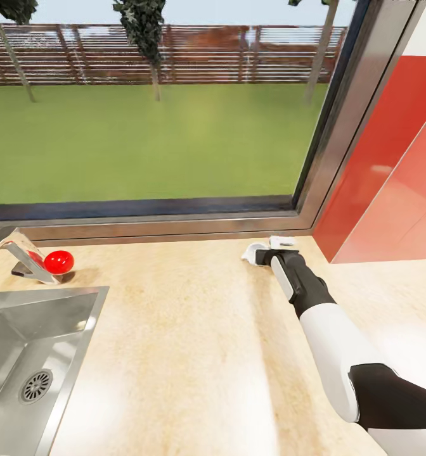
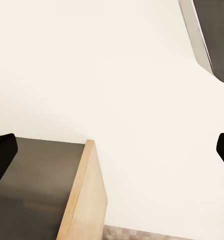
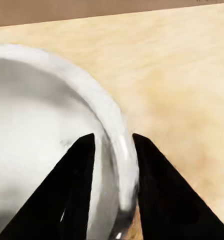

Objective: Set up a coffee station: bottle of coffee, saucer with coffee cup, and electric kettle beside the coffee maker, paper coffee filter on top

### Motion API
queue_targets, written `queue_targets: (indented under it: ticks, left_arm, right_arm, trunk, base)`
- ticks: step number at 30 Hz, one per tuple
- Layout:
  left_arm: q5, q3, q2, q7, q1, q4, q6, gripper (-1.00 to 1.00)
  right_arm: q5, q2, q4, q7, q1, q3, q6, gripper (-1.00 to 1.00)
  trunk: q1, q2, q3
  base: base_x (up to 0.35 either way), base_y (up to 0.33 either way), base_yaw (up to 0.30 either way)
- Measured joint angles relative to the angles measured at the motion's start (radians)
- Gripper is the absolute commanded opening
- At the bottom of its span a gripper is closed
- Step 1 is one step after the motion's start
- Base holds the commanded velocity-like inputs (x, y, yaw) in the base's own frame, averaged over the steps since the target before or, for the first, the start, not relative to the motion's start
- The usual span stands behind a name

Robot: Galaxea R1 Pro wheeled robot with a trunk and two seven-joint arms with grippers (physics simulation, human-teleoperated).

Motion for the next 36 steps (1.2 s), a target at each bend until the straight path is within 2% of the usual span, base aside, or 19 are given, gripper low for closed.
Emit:
queue_targets:
  ticks: [2,22,31,36]
  left_arm:
    - [0.000,0.000,0.000,0.000,0.000,0.000,0.000,1.00]
    - [0.000,0.000,0.001,0.000,0.000,0.000,0.000,1.00]
    - [0.000,0.001,0.007,0.000,-0.002,-0.003,-0.001,1.00]
    - [0.000,0.004,0.013,0.000,-0.004,-0.004,0.000,1.00]
  right_arm:
    - [0.014,0.000,-0.004,-0.002,0.000,0.000,0.002,-1.00]
    - [0.004,0.004,-0.004,-0.003,0.000,0.000,0.001,-1.00]
    - [-0.003,0.014,-0.024,-0.001,0.000,0.005,0.002,-1.00]
    - [-0.003,0.033,-0.083,-0.001,0.001,0.009,0.005,-1.00]
  trunk:
    - [0.000,0.000,0.000]
    - [0.000,0.000,0.000]
    - [0.000,0.000,0.000]
    - [0.000,0.000,0.000]
  base:
    - [0.000,0.000,0.000]
    - [0.000,0.000,0.000]
    - [0.000,0.000,0.000]
    - [0.000,0.000,0.000]
